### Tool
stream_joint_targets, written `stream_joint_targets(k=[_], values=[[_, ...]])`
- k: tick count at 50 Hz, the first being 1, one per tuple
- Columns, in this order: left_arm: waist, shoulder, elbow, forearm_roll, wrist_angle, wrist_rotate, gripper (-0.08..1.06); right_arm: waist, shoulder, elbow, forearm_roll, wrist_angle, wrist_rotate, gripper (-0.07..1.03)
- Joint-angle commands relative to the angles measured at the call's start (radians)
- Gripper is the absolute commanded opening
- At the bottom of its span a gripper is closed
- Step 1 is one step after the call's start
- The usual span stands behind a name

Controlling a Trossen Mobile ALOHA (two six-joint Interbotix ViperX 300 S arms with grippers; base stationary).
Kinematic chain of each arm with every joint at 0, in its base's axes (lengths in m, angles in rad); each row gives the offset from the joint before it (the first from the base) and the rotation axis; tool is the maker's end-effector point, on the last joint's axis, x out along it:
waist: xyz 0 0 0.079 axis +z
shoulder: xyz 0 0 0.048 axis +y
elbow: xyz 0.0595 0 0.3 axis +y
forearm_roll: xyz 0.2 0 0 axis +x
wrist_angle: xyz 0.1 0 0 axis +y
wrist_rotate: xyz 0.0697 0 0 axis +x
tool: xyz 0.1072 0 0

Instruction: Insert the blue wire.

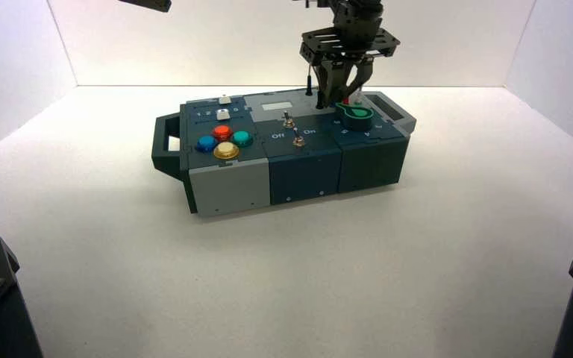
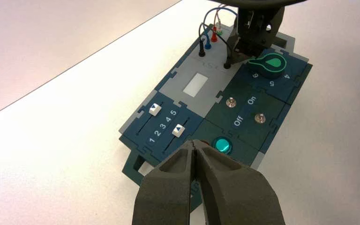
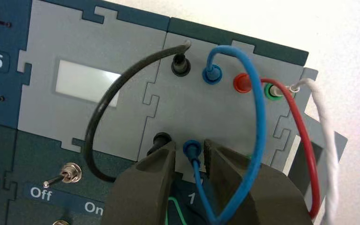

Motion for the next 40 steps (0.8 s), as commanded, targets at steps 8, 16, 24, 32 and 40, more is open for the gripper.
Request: stream_joint_targets(k=[8,16,24,32,40], values=[[-0.003,-0.012,-0.021,0.002,-0.009,0.006,-0.03,-0.006,-0.103,0.005,-0.003,0.028,0.002,0.35],[0.0,-0.012,-0.021,0.002,-0.014,0.006,-0.03,-0.006,-0.14,0.012,-0.003,0.044,0.0,0.35],[0.006,-0.009,-0.02,0.002,-0.018,0.006,-0.03,-0.006,-0.187,0.028,-0.018,0.063,-0.006,0.35],[0.009,0.0,-0.015,0.002,-0.025,0.006,-0.03,-0.006,-0.232,0.04,-0.015,0.091,-0.006,0.35],[0.011,0.02,-0.011,0.002,-0.031,0.006,-0.03,-0.006,-0.318,0.074,-0.015,0.107,-0.005,0.35]])
